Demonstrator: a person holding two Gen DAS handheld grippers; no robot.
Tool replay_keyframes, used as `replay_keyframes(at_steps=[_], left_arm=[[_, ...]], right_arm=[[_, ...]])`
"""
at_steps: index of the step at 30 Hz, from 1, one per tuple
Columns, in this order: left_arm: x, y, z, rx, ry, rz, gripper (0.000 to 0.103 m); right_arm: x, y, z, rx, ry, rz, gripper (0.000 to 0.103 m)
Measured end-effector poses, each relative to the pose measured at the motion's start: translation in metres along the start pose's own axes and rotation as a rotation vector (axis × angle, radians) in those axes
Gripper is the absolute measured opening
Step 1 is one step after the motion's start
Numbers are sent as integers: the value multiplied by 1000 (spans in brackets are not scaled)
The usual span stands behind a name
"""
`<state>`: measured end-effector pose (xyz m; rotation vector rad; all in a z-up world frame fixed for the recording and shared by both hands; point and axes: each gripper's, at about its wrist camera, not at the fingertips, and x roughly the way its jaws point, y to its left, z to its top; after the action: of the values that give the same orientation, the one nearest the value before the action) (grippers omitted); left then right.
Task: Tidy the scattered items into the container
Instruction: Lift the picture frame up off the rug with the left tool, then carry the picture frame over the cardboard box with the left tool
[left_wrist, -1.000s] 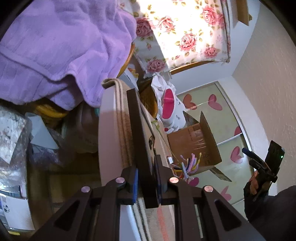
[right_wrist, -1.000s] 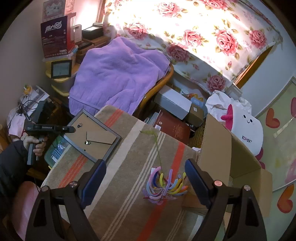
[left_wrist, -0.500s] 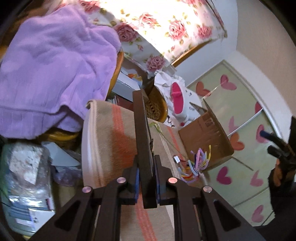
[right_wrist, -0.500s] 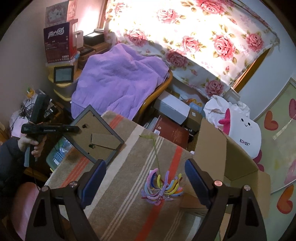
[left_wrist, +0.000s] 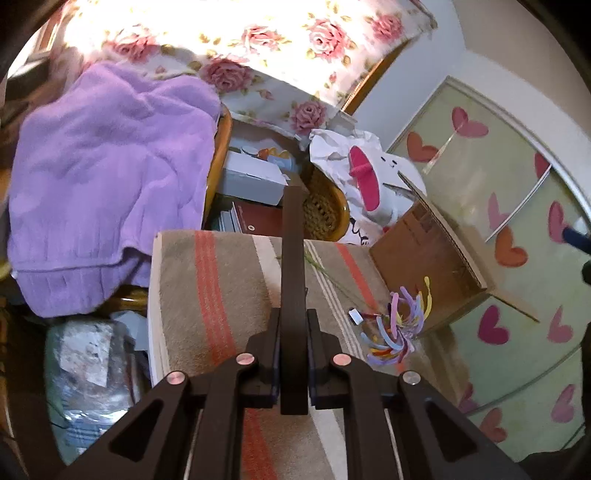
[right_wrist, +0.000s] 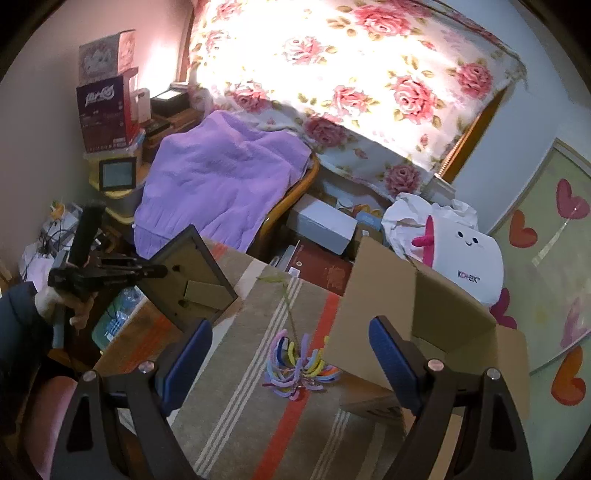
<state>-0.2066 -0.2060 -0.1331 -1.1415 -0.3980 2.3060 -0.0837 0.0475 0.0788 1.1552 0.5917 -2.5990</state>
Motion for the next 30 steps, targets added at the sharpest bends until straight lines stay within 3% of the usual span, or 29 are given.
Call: replay_keyframes(at_steps=[9, 21, 30], left_arm=[[-1, -64, 19, 128, 8, 83, 9], [3, -137, 45, 222, 27, 113, 9], [-16, -214, 75, 311, -20, 140, 9]], right_arm=[[-26, -31, -13, 62, -36, 0, 90], [-57, -88, -37, 178, -84, -14, 90], [-71, -139, -68, 273, -102, 8, 90]])
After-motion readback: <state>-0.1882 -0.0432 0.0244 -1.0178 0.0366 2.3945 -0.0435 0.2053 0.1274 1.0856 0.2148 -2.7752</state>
